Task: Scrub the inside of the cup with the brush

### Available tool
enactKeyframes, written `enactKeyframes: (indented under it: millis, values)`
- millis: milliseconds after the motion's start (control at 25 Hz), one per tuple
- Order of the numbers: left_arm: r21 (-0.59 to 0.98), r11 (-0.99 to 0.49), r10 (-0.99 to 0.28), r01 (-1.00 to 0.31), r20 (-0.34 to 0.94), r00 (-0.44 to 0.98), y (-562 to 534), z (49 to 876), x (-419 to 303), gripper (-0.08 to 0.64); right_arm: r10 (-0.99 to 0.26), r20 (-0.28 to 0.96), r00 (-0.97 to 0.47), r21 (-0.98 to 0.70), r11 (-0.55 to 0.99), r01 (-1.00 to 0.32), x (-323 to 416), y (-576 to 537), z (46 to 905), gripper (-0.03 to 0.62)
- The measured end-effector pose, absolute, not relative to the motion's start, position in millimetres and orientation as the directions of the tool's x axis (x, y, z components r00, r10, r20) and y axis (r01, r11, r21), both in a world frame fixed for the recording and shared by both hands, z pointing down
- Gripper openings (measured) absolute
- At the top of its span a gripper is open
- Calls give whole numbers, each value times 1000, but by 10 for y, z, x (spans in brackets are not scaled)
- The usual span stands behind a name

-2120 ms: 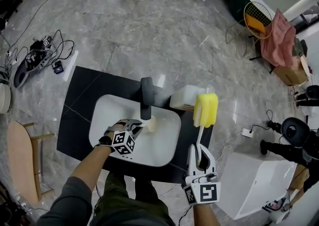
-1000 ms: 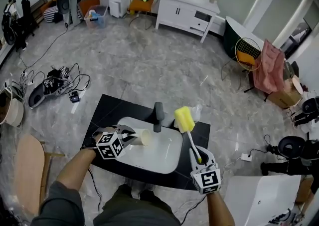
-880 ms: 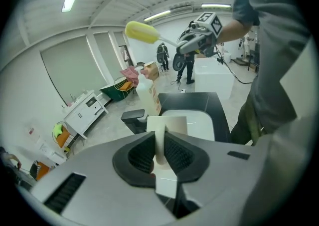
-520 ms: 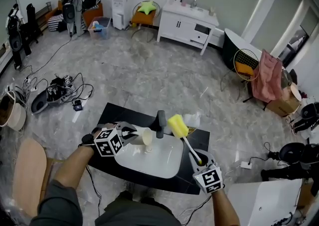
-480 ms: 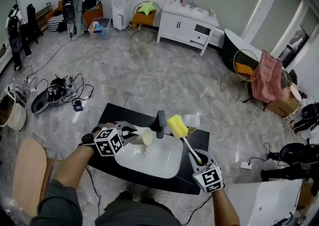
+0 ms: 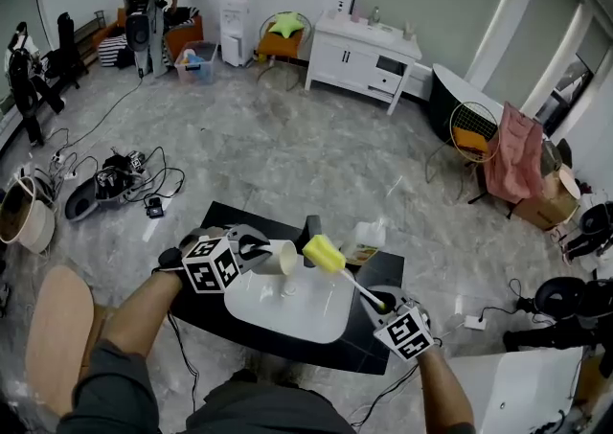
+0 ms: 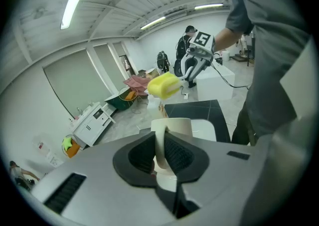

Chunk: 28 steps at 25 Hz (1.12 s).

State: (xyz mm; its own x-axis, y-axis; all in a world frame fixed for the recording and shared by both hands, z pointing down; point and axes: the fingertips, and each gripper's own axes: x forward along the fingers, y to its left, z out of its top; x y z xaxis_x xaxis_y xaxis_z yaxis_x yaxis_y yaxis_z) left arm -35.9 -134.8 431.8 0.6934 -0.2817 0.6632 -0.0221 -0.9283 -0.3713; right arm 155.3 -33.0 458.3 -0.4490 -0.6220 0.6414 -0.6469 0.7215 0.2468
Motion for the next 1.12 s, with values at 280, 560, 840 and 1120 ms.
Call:
enactKeyframes:
  millis: [280,560,840,1120]
  values:
    - [-401,-916,-291,-5,658,694,-1258,4121,-303,40,-507,734,-452,285,834,-472,1400,-334,4568,23]
    - [-397,-918,-278,9,659,699,-1150,4101,-231,40,-414,821,-394,324,905,-277,1245,-357,4546,23]
    - [-362,-930,-218,66,687,693,-945,4257,-132,38,-403,870,-285,393,915,-95,1193,-525,4422,23]
    - [-358,-932,-209,53,651,729,-915,4237,-61,38,-355,908,-221,357,933,-31,1176,-746,4552,25]
